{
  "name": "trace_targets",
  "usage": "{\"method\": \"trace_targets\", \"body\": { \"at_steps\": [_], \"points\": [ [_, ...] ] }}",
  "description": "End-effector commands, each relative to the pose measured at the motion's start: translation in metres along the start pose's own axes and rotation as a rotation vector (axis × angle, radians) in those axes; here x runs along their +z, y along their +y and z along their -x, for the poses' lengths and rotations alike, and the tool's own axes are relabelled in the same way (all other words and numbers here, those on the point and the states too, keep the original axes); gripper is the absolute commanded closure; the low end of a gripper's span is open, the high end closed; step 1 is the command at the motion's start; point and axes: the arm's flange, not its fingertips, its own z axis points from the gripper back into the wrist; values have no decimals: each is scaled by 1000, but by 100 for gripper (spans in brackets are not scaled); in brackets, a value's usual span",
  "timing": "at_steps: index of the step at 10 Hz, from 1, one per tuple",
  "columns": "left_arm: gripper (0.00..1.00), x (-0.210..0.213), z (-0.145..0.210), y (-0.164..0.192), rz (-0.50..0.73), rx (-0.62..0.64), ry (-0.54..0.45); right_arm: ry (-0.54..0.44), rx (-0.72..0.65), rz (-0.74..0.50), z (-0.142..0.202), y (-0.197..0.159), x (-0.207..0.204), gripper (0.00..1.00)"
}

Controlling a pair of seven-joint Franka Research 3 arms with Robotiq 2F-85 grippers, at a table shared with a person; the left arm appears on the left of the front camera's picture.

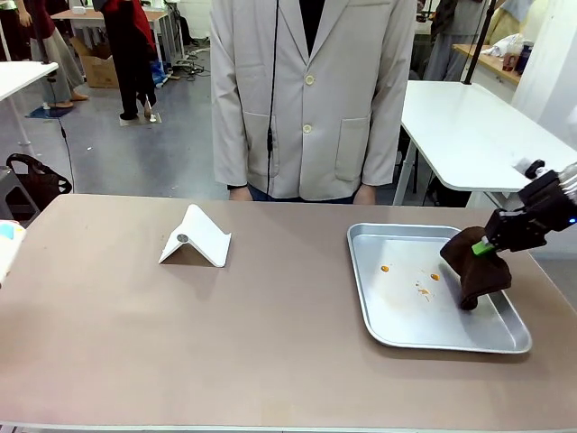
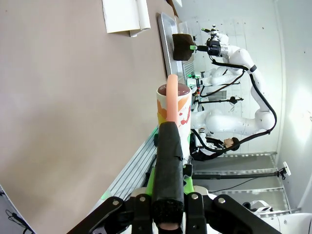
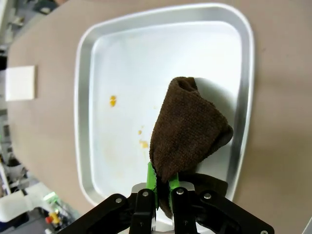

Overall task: Clean the surface of the table.
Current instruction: Clean the area not pointed to by the person.

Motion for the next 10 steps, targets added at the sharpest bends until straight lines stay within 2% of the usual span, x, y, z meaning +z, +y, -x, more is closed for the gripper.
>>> {"method": "trace_targets", "body": {
  "at_steps": [1, 5, 8, 10],
  "points": [
    [78, 0, 1, -5, -3, 12, -1, 30, -60, 42, -17, 1, -31, 89],
    [78, 0, 1, -5, -3, 12, -1, 60, -103, -62, -28, -2, -98, 89],
    [78, 0, 1, -5, -3, 12, -1, 54, -101, -153, -23, 1, -114, 89],
    [78, 0, 1, -5, -3, 12, -1, 69, -75, -193, -21, 19, -131, 89]
  ]
}}
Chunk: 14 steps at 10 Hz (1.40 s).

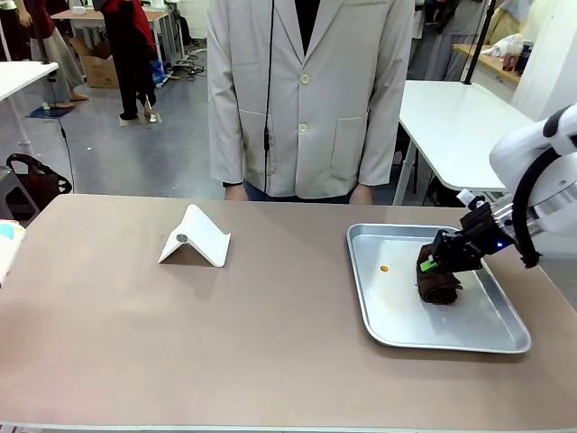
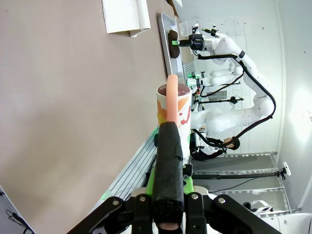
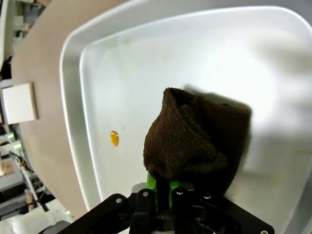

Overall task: Clean the surface of the table.
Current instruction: Clean the area not pointed to by the person.

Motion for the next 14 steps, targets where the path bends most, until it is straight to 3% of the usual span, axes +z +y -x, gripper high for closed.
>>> {"method": "trace_targets", "body": {
  "at_steps": [1, 8, 14],
  "points": [
    [78, -1, 1, -5, -1, 13, -1, 27, 53, -60, 1, 15, -32, 89],
    [78, -1, 1, -5, -1, 13, -1, 131, 214, -165, 14, 69, -66, 89],
    [78, -1, 1, -5, -1, 13, -1, 69, 160, -173, 9, 43, -33, 89]
  ]
}}
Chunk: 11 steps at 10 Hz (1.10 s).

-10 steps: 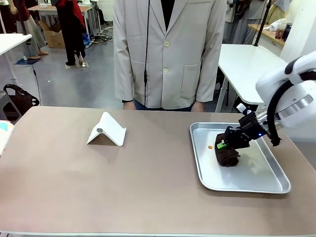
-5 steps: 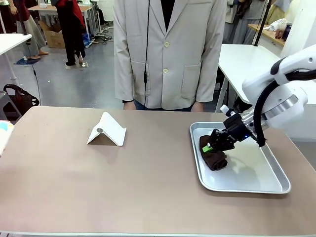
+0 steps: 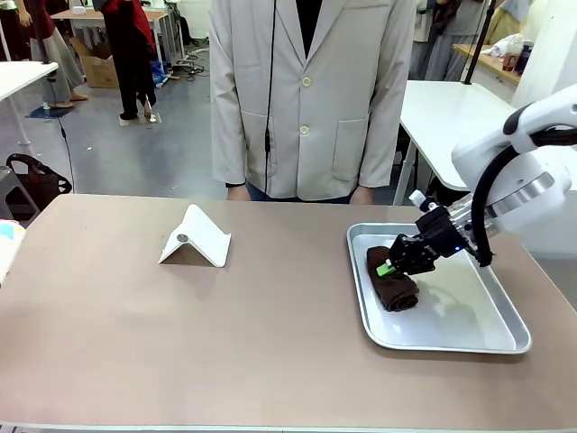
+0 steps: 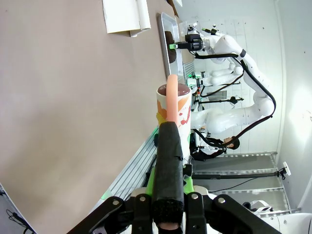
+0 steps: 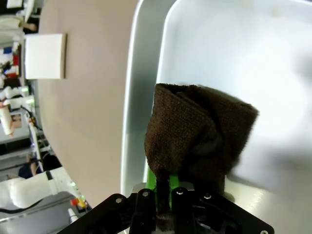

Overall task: Clean the surface of the table.
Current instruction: Clean the area not pointed to by the person.

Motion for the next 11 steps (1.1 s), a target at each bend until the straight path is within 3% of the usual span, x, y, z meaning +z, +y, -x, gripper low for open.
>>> {"method": "trace_targets", "body": {
  "at_steps": [1, 4, 7, 11],
  "points": [
    [78, -1, 1, -5, -1, 13, -1, -64, -15, -50, 4, -13, 25, 89],
    [78, -1, 1, -5, -1, 13, -1, -145, -63, -132, 15, -35, 66, 89],
    [78, -1, 1, -5, -1, 13, -1, -212, -101, -309, 32, -56, 107, 89],
    [78, -1, 1, -5, -1, 13, -1, -291, -218, -674, 79, -61, 166, 89]
  ]
}}
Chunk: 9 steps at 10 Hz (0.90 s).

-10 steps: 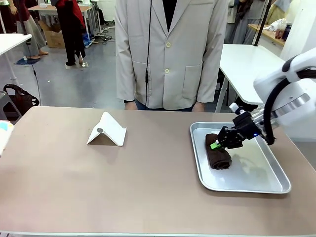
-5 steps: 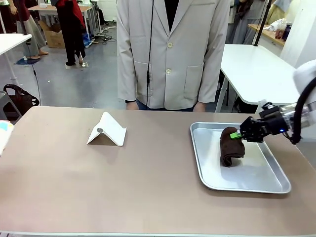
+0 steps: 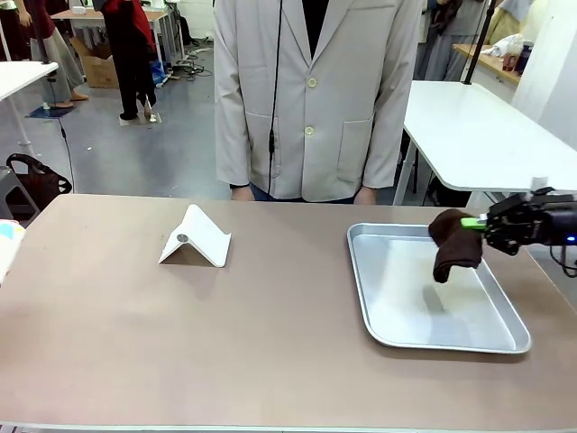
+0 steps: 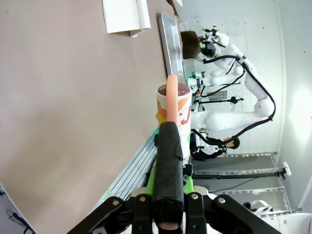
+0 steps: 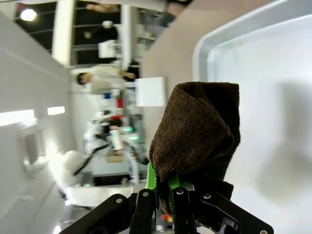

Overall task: Clean the surface of the table.
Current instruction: Clean the area not pointed to by the person.

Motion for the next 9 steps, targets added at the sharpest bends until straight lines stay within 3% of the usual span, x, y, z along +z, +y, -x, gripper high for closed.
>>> {"method": "trace_targets", "body": {
  "at_steps": [1, 2, 6, 9],
  "points": [
    [78, -1, 2, -5, 0, 13, -1, -57, -49, -147, 30, 19, 23, 89],
    [78, -1, 2, -5, 0, 13, -1, -35, -34, -194, 52, 32, 36, 89],
    [78, -1, 2, -5, 0, 13, -1, 236, -12, -258, 101, 46, 51, 89],
    [78, -1, 2, -5, 0, 13, -1, 227, -14, -281, 103, 37, 64, 89]
  ]
}}
